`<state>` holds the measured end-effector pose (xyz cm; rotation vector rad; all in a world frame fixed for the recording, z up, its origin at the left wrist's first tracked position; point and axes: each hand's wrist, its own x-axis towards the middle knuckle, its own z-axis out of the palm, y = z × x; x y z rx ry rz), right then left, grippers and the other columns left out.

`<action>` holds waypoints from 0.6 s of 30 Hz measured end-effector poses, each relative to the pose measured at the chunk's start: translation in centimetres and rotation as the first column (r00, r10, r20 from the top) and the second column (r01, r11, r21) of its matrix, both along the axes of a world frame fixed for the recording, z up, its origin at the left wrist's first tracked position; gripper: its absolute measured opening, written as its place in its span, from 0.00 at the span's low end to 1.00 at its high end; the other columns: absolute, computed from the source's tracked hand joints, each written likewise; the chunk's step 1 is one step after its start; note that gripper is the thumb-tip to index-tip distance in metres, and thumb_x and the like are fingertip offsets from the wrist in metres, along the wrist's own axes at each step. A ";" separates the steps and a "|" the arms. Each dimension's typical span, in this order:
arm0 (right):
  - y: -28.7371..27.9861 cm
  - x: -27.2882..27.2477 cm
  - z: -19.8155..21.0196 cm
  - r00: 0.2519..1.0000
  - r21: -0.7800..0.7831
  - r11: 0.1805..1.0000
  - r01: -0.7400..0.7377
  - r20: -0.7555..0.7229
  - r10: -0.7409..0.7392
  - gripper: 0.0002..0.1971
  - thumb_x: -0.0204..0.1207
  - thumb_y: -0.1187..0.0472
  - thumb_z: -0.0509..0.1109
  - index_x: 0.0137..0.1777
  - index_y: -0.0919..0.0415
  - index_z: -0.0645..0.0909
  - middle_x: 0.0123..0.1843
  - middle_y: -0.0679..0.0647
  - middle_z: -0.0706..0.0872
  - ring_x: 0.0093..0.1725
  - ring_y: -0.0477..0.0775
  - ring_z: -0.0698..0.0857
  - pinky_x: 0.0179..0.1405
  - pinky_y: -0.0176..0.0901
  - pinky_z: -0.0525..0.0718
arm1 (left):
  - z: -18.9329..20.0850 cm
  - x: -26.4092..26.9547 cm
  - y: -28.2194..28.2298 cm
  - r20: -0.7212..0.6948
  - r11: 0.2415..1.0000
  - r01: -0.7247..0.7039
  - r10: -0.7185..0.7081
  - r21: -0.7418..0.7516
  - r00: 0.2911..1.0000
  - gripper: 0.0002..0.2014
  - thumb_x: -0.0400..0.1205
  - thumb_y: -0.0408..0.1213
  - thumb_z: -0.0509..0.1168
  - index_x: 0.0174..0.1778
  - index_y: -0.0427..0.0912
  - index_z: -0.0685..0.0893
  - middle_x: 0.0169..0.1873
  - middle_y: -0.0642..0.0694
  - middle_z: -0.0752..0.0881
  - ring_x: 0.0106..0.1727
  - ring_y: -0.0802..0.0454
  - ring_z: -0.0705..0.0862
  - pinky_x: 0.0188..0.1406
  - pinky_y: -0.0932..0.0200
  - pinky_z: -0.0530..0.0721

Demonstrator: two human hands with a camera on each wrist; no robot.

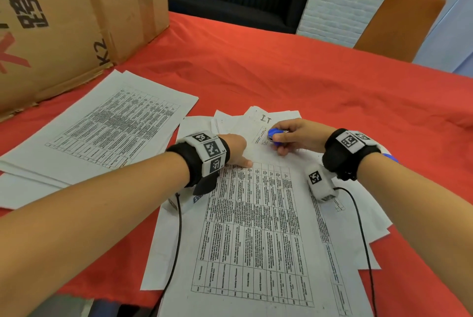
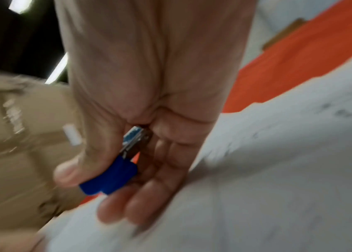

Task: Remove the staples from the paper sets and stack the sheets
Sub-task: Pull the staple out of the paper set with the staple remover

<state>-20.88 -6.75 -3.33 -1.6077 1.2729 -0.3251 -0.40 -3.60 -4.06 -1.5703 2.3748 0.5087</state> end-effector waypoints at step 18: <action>3.7 1.8 6.0 0.638 -0.397 0.831 -0.390 -0.767 -0.067 0.20 0.72 0.51 0.76 0.59 0.61 0.82 0.54 0.57 0.87 0.53 0.58 0.84 0.51 0.49 0.82 | -0.1 -2.0 0.0 -0.535 0.541 -0.159 0.841 0.826 0.084 0.15 0.87 0.33 0.53 0.34 0.38 0.76 0.22 0.48 0.73 0.24 0.57 0.68 0.16 0.67 0.68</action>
